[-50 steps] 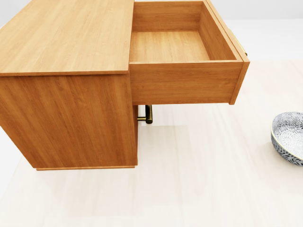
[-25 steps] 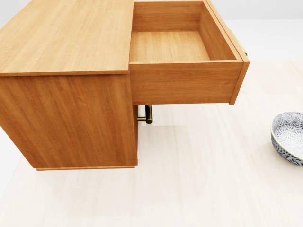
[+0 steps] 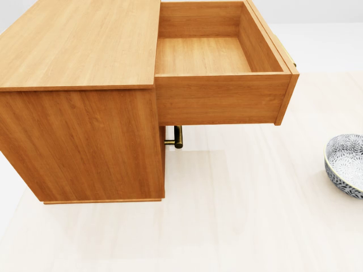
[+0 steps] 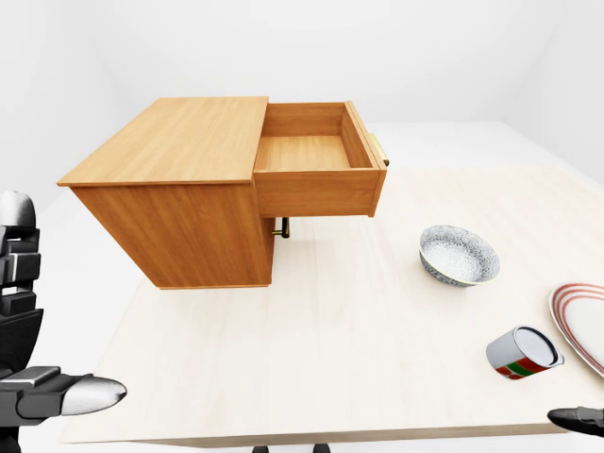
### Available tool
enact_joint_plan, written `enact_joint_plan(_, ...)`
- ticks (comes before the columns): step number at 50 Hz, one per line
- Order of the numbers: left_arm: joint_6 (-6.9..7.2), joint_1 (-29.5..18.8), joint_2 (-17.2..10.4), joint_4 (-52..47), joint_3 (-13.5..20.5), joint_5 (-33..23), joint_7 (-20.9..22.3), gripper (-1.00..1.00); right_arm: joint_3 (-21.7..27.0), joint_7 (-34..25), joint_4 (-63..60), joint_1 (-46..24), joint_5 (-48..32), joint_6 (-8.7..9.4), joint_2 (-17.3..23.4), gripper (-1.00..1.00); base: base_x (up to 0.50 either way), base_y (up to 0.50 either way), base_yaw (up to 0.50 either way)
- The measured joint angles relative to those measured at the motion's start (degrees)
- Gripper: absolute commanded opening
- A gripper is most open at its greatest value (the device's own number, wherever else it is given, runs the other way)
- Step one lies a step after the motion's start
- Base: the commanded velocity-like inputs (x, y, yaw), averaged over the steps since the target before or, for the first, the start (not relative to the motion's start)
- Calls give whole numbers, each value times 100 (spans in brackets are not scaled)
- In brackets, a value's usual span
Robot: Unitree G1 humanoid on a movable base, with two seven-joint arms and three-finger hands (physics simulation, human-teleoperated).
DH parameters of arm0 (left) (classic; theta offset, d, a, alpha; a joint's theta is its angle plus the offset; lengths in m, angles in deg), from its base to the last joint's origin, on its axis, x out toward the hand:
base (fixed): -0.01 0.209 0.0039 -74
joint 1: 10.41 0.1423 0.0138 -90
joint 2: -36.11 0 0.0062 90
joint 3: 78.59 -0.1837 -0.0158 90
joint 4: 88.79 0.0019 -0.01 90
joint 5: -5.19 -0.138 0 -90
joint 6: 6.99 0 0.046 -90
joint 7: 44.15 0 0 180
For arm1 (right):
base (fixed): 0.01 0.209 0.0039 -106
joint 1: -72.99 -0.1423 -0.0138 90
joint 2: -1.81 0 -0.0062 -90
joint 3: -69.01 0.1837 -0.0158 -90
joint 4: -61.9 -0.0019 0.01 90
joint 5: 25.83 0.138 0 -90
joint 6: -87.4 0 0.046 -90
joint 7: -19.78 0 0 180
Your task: Put the ketchup in the top drawer of the cabinet.
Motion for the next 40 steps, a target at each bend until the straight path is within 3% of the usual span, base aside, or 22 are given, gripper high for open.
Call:
enact_joint_plan(13,0,18,8,0,-48,-43,7,100,-270,0,389,-71,29,0,111,100,0,0,0)
enact_joint_plan(30,0,31,12,0,-79,-70,11,100,-223,0,352,-86,67,0,176,100,0,0,0)
enact_joint_plan(40,0,-11,-12,0,-43,-37,-7,100,-577,0,1135,-274,9,0,483,100,0,0,0)
